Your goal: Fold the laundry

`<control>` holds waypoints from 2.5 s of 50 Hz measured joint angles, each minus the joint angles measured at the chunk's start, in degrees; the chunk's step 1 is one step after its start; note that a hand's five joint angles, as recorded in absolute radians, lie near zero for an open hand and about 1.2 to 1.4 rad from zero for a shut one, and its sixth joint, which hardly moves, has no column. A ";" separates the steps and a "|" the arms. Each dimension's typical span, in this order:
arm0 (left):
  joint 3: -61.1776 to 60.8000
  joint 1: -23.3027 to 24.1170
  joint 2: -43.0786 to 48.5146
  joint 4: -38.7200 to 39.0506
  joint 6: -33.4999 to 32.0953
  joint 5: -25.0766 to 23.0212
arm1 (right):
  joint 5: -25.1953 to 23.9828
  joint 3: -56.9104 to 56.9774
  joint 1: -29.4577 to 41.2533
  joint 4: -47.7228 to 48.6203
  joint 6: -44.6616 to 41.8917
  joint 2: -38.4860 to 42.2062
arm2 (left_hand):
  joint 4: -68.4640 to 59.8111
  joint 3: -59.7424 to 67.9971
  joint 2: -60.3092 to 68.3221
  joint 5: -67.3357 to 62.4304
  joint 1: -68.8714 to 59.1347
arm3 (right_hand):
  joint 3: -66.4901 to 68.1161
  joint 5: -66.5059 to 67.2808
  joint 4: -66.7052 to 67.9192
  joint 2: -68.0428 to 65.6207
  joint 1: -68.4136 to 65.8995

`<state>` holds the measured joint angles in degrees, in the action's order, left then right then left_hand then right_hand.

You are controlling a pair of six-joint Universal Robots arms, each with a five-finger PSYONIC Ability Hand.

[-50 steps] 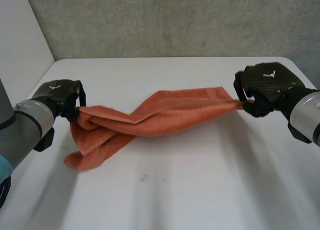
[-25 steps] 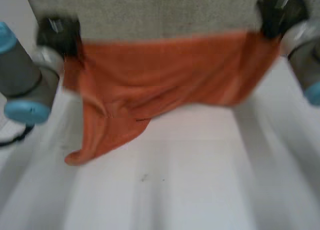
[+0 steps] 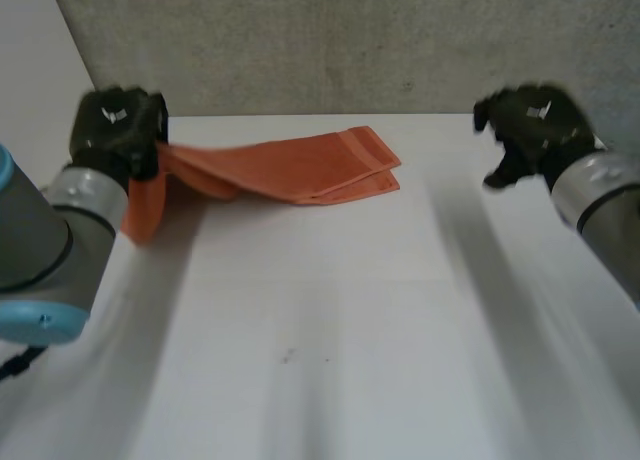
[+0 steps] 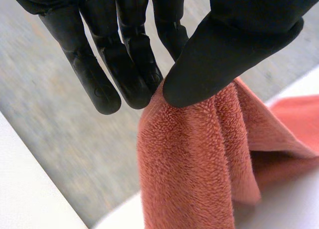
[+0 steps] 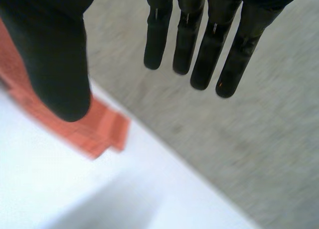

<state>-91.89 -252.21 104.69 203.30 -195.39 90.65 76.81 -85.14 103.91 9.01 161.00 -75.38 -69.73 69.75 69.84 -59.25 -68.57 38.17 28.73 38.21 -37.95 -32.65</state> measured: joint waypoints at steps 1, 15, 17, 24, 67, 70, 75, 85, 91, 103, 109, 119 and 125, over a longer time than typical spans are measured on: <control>-0.98 0.27 -0.24 -1.07 -0.07 0.00 | -0.52 -1.06 0.05 -1.24 0.11 0.46 | 0.00 0.00 0.00 0.00 0.00 | -3.31 -3.32 -3.09 3.12 2.17; 4.82 7.16 -13.01 -15.56 -2.35 0.15 | -1.11 0.09 8.80 -9.07 19.36 5.60 | 0.00 0.00 0.00 0.00 0.00 | -25.86 -24.53 -24.77 25.17 20.48; 6.15 7.76 -13.88 -16.97 -2.48 0.14 | -1.13 0.55 9.97 -8.91 22.93 5.54 | 0.00 0.00 0.00 0.00 0.00 | -25.86 -24.53 -24.77 25.17 20.48; 10.88 10.53 -17.55 -22.70 -2.99 0.01 | -0.87 3.82 15.87 -4.97 33.74 7.54 | 0.00 0.00 0.00 0.00 0.00 | -25.86 -24.53 -24.77 25.17 20.48; 6.62 9.92 -29.03 -23.64 -7.36 2.78 | 6.38 10.85 6.81 3.67 26.57 15.92 | 0.00 0.01 0.00 0.00 0.00 | 29.55 27.31 29.93 -29.79 -23.82; 5.52 5.23 -27.62 -23.47 -6.95 2.55 | 5.08 7.15 2.37 4.74 21.57 8.01 | 0.00 0.01 0.01 0.00 0.00 | 29.57 27.36 29.94 -29.78 -23.82; 4.89 0.74 -24.24 -23.45 -5.65 2.26 | 0.62 4.59 -2.30 0.11 10.46 -3.32 | -0.01 0.01 0.00 0.00 0.00 | 29.64 27.37 30.10 -29.78 -23.82; 4.05 -1.08 -14.46 -24.14 -3.62 0.26 | -6.14 6.44 -6.35 -26.88 -12.74 -12.31 | -0.01 0.01 0.01 0.00 0.00 | 29.70 27.37 30.11 -29.79 -23.82; 3.09 -0.90 -6.09 -25.25 -3.74 -0.29 | -5.48 5.77 -5.87 -38.25 -23.26 -10.21 | -0.01 0.01 0.01 0.00 0.00 | 29.70 27.37 30.11 -29.78 -23.82; 13.26 -0.90 11.97 -22.36 -4.18 -0.38 | 3.46 16.09 -0.56 -31.76 -29.00 9.40 | -0.01 0.01 0.02 0.00 0.00 | 29.70 27.37 30.12 -29.78 -23.82; 23.16 -0.92 13.89 -7.44 -3.98 -1.21 | 8.78 29.03 2.17 -16.51 -28.05 15.43 | -0.01 0.01 0.02 0.00 0.00 | 29.72 27.37 30.12 -29.78 -23.82; 25.64 -0.97 6.40 24.54 -3.19 -4.50 | 10.37 29.92 2.71 16.08 -19.85 7.68 | -0.01 0.01 0.02 0.00 0.00 | 29.73 27.92 30.13 -29.78 -23.82; 19.97 -1.89 3.95 26.15 -2.72 -4.54 | 9.69 21.60 2.23 18.75 -17.25 3.11 | -0.01 0.01 0.02 0.00 0.00 | 29.73 28.14 30.13 -29.78 -23.82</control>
<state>-71.92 -254.10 108.64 229.46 -198.11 86.11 86.50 -63.54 106.15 27.76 143.75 -72.28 -69.74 69.76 69.87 -59.25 -68.56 67.91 56.88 68.34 -67.73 -56.48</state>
